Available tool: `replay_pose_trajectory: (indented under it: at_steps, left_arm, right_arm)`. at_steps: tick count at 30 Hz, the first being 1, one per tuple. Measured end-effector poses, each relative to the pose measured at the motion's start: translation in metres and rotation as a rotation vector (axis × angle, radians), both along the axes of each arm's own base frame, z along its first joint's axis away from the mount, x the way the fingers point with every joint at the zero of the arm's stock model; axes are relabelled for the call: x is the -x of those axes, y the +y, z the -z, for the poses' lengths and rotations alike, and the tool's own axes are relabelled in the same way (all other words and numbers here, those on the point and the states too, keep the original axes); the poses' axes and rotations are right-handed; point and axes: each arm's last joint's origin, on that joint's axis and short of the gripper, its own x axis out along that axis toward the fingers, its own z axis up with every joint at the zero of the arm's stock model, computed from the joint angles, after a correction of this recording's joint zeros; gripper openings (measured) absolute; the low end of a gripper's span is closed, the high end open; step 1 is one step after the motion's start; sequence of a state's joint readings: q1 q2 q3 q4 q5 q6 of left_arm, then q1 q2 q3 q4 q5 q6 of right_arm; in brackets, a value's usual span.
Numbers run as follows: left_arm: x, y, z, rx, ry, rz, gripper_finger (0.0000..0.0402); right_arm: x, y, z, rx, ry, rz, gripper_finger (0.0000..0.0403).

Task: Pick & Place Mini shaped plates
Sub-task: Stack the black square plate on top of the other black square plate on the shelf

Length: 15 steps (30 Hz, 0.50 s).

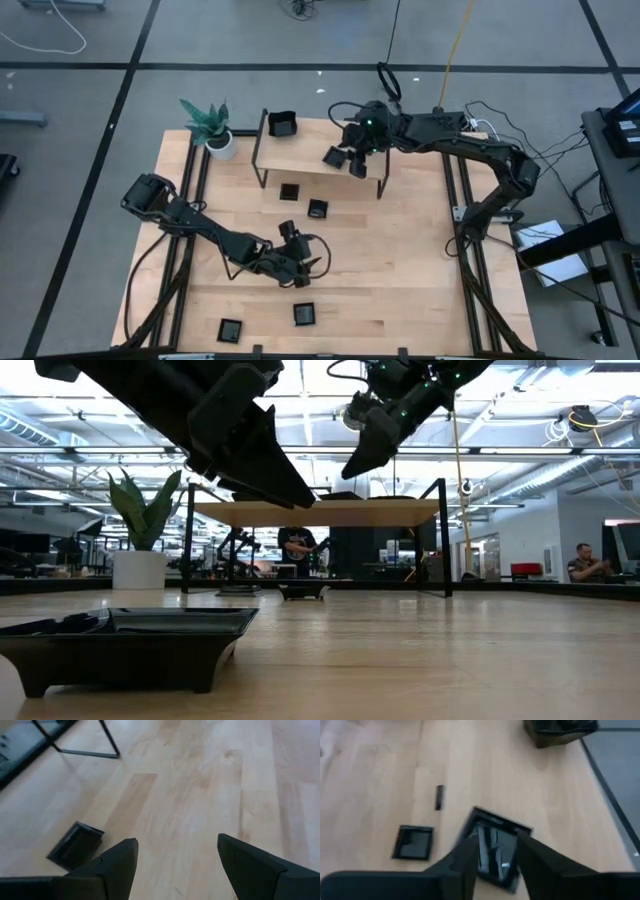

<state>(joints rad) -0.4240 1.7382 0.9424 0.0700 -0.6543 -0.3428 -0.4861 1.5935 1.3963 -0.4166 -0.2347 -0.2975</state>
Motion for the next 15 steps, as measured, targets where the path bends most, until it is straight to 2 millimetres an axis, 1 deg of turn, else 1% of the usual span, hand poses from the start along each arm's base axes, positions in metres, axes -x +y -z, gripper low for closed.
replay_pose_trajectory:
  at_steps: [2,4,6,9,11,13,15]
  left_arm:
    - [0.003,0.000,-0.004,0.020,0.029,0.034,0.0273]
    - [0.009,0.002,-0.013,0.046,0.060,0.027,0.0273]
    - [0.018,0.005,-0.028,0.068,0.095,-0.026,0.0273]
    - [0.031,0.015,-0.049,0.065,0.135,-0.156,0.0273]
    - [0.038,0.025,-0.052,0.060,0.186,-0.232,0.0273]
    - [0.039,0.035,-0.049,0.083,0.218,-0.289,0.0273]
    - [0.039,0.047,-0.042,0.092,0.234,-0.353,0.0273]
  right_arm:
    - [0.003,0.009,-0.007,-0.005,-0.010,-0.013,0.0137]
    - [0.003,0.023,-0.018,0.002,-0.050,-0.043,0.0155]
    - [0.009,0.041,-0.028,-0.014,-0.055,-0.102,0.0166]
    - [0.014,0.074,-0.040,-0.050,-0.096,-0.241,0.0171]
    - [0.023,0.099,-0.037,-0.075,-0.101,-0.337,0.0168]
    - [0.032,0.122,-0.030,-0.059,-0.146,-0.412,0.0162]
    - [0.044,0.143,-0.013,-0.055,-0.173,-0.483,0.0156]
